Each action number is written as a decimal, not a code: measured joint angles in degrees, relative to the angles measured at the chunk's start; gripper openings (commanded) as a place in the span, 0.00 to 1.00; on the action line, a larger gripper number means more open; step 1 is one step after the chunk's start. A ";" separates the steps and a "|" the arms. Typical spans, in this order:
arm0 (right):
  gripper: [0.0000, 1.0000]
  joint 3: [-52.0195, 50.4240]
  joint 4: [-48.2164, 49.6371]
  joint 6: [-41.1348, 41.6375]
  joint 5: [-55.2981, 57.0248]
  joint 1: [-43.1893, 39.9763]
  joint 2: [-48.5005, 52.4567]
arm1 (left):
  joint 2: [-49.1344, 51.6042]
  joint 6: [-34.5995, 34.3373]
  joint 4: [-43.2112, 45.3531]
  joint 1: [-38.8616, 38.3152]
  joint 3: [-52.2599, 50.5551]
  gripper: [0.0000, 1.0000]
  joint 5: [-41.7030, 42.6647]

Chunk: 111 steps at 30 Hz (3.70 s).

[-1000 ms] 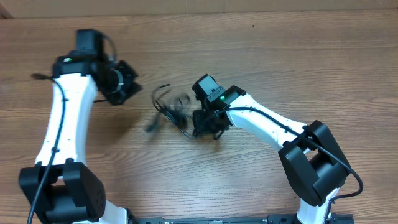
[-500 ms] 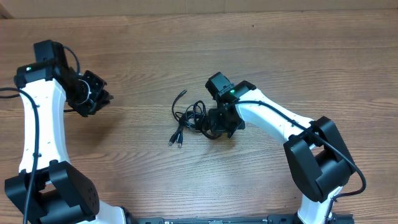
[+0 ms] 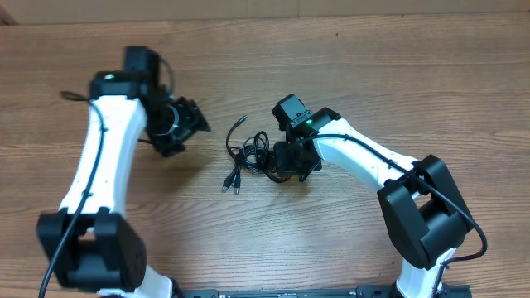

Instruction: Untangle cables

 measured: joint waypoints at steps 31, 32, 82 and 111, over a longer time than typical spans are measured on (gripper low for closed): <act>0.07 0.00 0.92 0.00 -1.11 0.04 0.00 | 19.23 -3.13 7.61 -13.25 0.04 0.40 2.43; 0.07 0.00 0.92 0.00 -1.16 0.07 0.00 | 19.23 -3.39 7.72 -13.46 0.04 0.41 2.21; 0.04 0.04 -6.99 -5.01 5.16 -2.19 -0.02 | -0.15 2.40 -3.69 20.92 0.70 0.04 12.41; 0.04 -0.02 7.32 -2.19 -15.82 -5.20 -0.02 | -0.20 7.65 9.62 8.13 -17.64 0.66 2.19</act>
